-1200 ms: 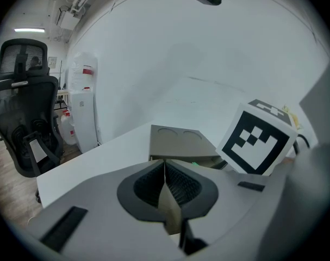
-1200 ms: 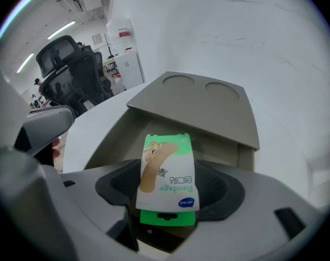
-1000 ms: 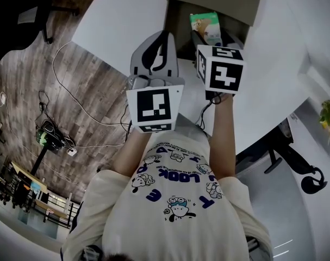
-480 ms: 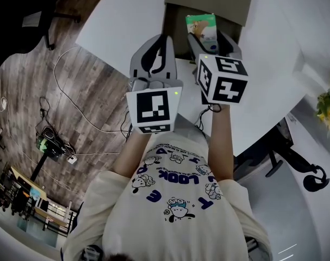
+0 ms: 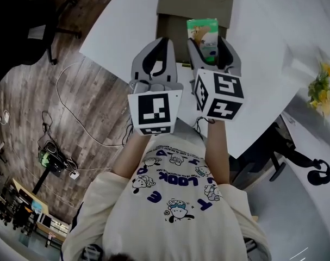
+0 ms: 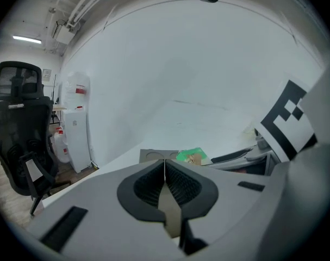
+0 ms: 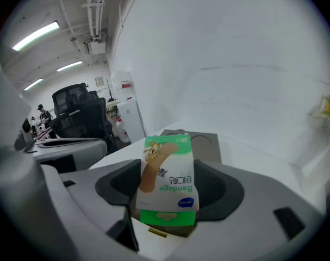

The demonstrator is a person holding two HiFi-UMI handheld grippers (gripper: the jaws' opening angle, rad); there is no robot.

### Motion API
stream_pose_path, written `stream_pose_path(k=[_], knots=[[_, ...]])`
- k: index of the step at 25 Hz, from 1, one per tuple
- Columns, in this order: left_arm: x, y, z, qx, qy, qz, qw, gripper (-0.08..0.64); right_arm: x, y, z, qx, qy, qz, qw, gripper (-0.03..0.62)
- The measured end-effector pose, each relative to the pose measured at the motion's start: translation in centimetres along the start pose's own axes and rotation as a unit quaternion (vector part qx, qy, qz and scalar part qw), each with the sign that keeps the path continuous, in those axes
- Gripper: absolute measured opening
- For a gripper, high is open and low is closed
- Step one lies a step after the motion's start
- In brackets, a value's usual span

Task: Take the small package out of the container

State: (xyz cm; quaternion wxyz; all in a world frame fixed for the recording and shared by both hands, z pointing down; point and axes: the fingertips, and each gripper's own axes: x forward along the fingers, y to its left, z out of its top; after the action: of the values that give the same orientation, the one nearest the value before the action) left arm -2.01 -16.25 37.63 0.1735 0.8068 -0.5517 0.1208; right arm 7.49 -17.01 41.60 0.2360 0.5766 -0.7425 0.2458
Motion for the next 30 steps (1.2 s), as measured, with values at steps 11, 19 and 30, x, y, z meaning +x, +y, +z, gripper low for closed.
stream_pose_path(k=[11,19,30], knots=[[-2.0,-2.8,4.5,0.022,-0.048,-0.018,0.9984,0.017,-6.3,-0.6,4.9,-0.018,-0.109,-0.043,0.993,0.295],[-3.7,-3.7,7.2,0.035,-0.083,-0.019,0.9957,0.017,-10.8,-0.5,8.2,-0.028,-0.214,-0.071,0.974,0.295],[-5.8,-5.1,9.8,0.054,-0.121,-0.022,0.9909,0.018,-15.0,-0.8,9.6,-0.021,-0.285,-0.088,0.954,0.295]])
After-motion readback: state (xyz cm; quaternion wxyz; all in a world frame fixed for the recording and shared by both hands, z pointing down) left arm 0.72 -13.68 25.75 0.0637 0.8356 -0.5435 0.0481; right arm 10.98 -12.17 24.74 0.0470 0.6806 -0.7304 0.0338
